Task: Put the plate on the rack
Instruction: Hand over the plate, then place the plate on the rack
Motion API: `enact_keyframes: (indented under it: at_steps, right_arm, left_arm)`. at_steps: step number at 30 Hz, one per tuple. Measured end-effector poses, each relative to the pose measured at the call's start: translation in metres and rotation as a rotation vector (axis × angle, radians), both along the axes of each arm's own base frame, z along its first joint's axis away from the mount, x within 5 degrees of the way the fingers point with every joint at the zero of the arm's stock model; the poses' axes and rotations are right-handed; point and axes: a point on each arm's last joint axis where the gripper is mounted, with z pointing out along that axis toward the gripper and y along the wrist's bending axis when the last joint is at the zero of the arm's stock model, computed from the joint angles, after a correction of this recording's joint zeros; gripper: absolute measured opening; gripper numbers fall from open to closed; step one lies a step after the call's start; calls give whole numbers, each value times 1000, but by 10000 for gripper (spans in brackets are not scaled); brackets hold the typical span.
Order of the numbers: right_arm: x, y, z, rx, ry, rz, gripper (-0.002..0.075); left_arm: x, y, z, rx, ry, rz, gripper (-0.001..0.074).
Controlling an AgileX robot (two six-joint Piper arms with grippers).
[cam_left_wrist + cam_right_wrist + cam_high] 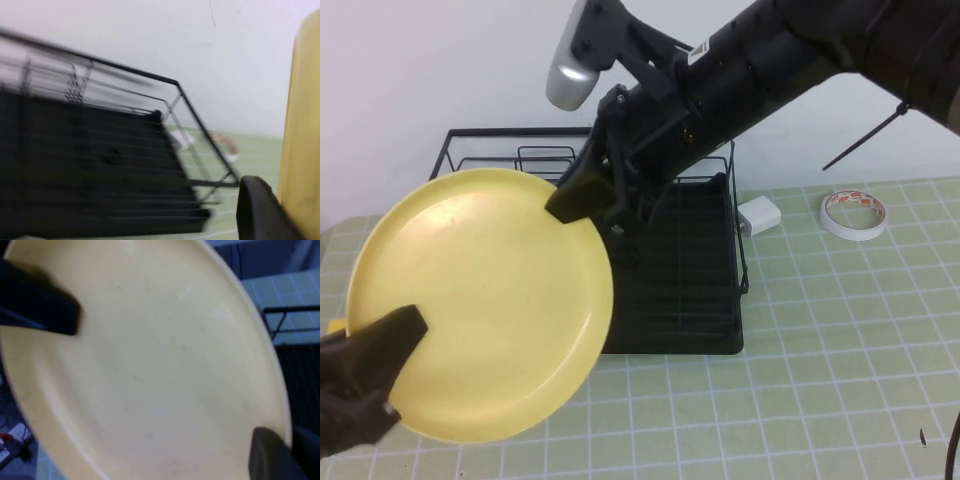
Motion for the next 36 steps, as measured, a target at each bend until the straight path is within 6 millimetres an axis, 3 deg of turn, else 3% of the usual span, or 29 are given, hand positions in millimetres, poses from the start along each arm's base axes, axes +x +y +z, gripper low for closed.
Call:
enact_keyframes:
  at_steps: [2, 6, 10, 14, 18, 20, 26, 36]
  right_arm:
    - [-1, 1, 0, 17, -11, 31, 113]
    - [-7, 3, 12, 51, -18, 81, 316]
    - [-15, -9, 48, 36, -136, 80, 391]
    - [-29, -42, 92, -36, -272, 16, 324]
    - [-40, -81, 123, -84, -356, -102, 103]
    - [-40, -95, 132, -87, -377, -147, 45]
    - [-34, -102, 122, -120, -334, -194, 7]
    - [-18, -102, 59, -305, -165, -219, 4]
  left_arm:
    - [0, 0, 0, 117, -65, -16, 101]
    - [0, 1, -1, 389, -205, -57, 101]
    - [3, 3, 13, 596, -340, -51, 101]
    - [11, 7, 38, 781, -463, -8, 101]
    - [30, 5, 59, 1069, -628, -55, 101]
    - [47, 2, 60, 1211, -693, -118, 101]
    - [119, -4, 56, 1308, -686, -237, 100]
    - [233, -12, 23, 1358, -690, -375, 100]
